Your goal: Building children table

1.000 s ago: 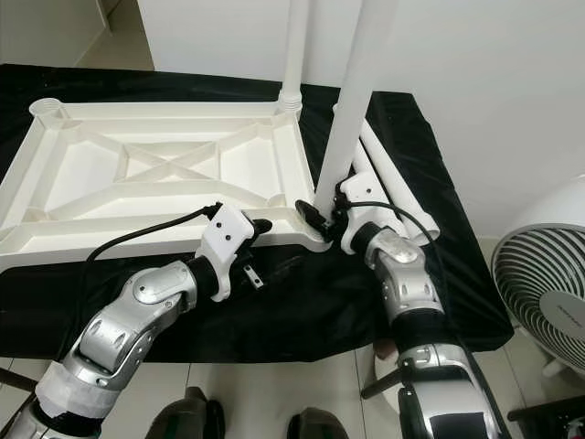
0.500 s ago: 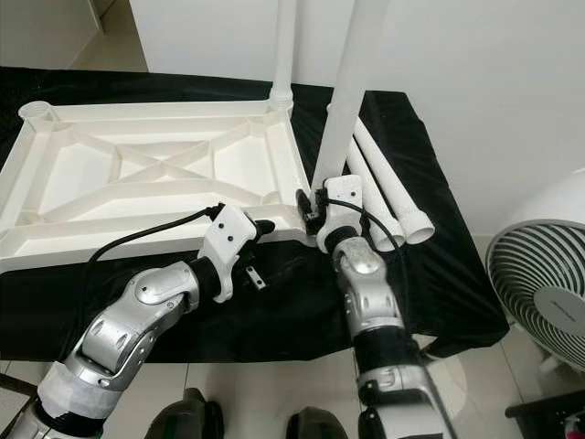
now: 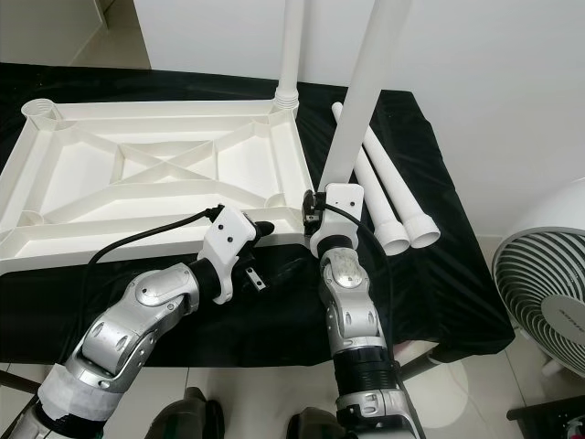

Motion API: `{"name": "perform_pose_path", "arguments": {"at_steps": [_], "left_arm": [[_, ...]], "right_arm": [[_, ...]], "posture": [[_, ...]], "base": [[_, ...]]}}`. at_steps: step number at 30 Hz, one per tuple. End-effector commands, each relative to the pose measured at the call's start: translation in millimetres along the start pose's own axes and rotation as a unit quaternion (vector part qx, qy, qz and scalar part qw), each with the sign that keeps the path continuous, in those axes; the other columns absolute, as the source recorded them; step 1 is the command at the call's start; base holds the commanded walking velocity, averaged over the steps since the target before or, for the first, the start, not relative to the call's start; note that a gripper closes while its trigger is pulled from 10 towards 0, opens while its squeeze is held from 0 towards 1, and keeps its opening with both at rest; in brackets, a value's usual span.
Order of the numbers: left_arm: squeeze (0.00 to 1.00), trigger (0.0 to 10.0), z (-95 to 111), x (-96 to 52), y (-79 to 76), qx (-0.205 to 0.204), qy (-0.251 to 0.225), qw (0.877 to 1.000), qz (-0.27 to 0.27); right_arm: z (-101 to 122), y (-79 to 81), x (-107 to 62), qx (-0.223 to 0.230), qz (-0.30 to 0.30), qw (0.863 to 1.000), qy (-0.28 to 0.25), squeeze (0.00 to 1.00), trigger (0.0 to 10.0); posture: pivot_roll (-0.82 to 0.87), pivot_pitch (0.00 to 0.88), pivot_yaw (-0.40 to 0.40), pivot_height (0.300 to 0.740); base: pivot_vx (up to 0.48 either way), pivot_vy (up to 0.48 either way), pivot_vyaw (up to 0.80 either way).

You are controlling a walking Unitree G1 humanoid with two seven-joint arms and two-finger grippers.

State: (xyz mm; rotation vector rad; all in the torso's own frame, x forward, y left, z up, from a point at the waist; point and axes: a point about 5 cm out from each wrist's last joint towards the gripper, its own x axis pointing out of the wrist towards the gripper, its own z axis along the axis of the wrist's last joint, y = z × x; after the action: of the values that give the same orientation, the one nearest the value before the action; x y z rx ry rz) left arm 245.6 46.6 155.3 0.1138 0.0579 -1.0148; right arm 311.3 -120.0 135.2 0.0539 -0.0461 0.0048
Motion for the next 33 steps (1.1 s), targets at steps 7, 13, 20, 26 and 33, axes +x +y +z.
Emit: {"name": "perform_pose_path", "arguments": {"at_steps": [7, 13, 20, 26, 33], "left_arm": [[0.00, 10.0, -1.0, -0.5, -1.4, -0.007, 0.002, 1.000, -0.004], [0.00, 10.0, 0.1, 0.0, 0.3, -0.006, 0.002, 1.000, -0.002], [0.00, 10.0, 0.4, -0.1, 1.2, -0.001, 0.003, 1.000, -0.003], [0.00, 10.0, 1.3, 0.6, 2.6, 0.001, 0.002, 1.000, -0.002], [0.00, 10.0, 2.9, 0.6, 3.6, 0.004, 0.001, 1.000, -0.002]], "right_arm": [[-0.2, -11.0, -0.7, 0.007, 0.012, 1.000, 0.006, 1.00, 10.0], [4.9, -17.8, 3.5, -0.012, 0.087, 0.996, 0.009, 0.00, 10.0], [6.2, -19.0, 7.7, -0.050, 0.195, 0.979, 0.015, 0.00, 10.0], [10.2, -18.4, 14.0, -0.073, 0.277, 0.958, 0.011, 0.00, 10.0], [3.4, -18.2, 20.9, -0.094, 0.339, 0.935, 0.038, 0.00, 10.0]], "posture": [[-0.03, 0.037, -0.028, 0.740], [-0.03, 0.035, -0.028, 0.740], [-0.03, 0.028, -0.026, 0.740], [-0.03, 0.024, -0.024, 0.740], [-0.02, 0.018, -0.025, 0.740]], "base": [[0.000, 0.000, 0.00], [0.000, 0.000, 0.00], [0.000, 0.000, 0.00], [0.000, 0.000, 0.00], [0.000, 0.000, 0.00]]}}
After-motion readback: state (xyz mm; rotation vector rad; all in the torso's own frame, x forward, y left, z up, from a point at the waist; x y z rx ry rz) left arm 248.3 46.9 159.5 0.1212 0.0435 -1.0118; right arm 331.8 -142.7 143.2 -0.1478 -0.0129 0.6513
